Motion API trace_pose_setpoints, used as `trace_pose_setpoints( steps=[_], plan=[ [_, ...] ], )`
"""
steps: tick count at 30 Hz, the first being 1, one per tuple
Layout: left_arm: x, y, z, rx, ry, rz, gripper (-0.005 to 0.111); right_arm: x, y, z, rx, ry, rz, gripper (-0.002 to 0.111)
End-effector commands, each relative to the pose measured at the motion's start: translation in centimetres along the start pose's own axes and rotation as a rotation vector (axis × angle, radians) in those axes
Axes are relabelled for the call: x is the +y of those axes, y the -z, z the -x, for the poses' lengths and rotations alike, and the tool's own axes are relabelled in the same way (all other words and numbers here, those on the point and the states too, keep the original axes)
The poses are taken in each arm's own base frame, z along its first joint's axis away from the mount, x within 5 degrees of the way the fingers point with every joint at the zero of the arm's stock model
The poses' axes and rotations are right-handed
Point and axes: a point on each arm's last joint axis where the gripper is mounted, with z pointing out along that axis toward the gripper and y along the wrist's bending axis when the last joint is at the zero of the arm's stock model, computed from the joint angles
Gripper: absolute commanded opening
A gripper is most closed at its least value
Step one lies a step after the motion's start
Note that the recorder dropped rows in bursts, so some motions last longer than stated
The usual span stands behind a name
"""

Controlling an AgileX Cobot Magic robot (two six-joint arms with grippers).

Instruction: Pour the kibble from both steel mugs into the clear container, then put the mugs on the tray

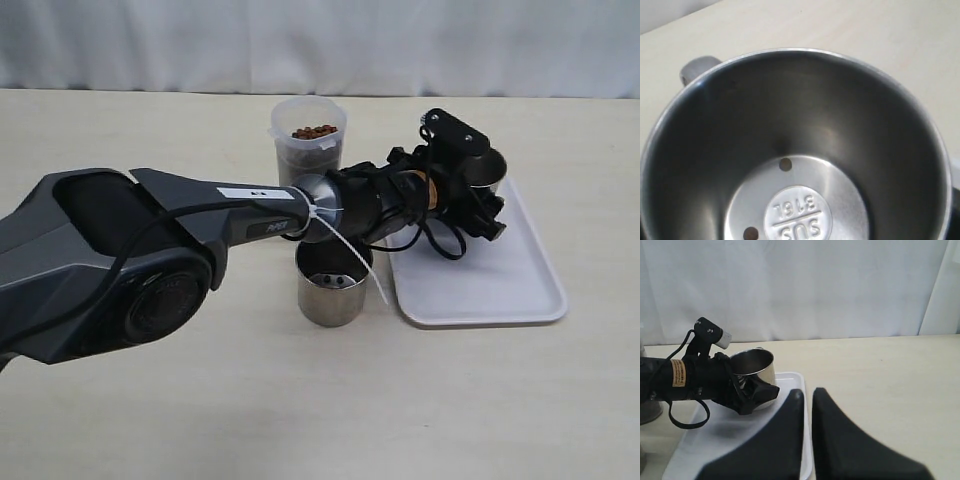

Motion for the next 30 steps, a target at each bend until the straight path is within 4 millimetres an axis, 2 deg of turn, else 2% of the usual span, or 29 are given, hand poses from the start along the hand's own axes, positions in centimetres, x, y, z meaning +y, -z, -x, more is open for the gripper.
trace_pose_setpoints(
  steps=[1,3,5,11,18,21,23,26,28,29,30],
  plan=[
    [0.2,0.1,0.1,0.03,0.016,0.013,0.067,0.0,0.0,0.0,-0.004,0.001,-0.003,0.005],
    [0.2,0.1,0.0,0.043,0.016,0.017,0.088,0.0,0.0,0.0,-0.004,0.001,-0.003,0.005],
    [0.3,0.2,0.1,0.053,0.018,0.021,0.095,0.0,0.0,0.0,-0.004,0.001,-0.003,0.005],
    [0.7,1.8,2.4,0.107,0.01,0.054,0.096,0.0,0.0,0.0,-0.004,0.001,-0.003,0.005],
    [0.0,5.5,7.6,0.145,0.006,0.085,0.096,0.0,0.0,0.0,-0.004,0.001,-0.003,0.005],
    [0.0,9.0,11.3,0.176,-0.014,0.121,0.096,0.0,0.0,0.0,-0.004,0.001,-0.003,0.005],
    [0.4,12.1,13.9,0.2,-0.05,0.157,0.096,0.0,0.0,0.0,-0.004,0.001,-0.003,0.005],
    [1.0,17.8,17.6,0.275,-0.157,0.191,0.096,0.0,0.0,0.0,-0.004,0.001,-0.003,0.005],
    [1.4,21.7,19.1,0.303,-0.175,0.199,0.096,0.0,0.0,0.0,-0.004,0.001,-0.003,0.005],
    [1.4,22.5,19.1,0.306,-0.185,0.187,0.096,0.0,0.0,0.0,-0.004,0.001,-0.003,0.005],
    [1.3,24.1,19.6,0.278,-0.2,0.177,0.096,0.0,0.0,0.0,-0.004,0.001,-0.003,0.005]
  ],
)
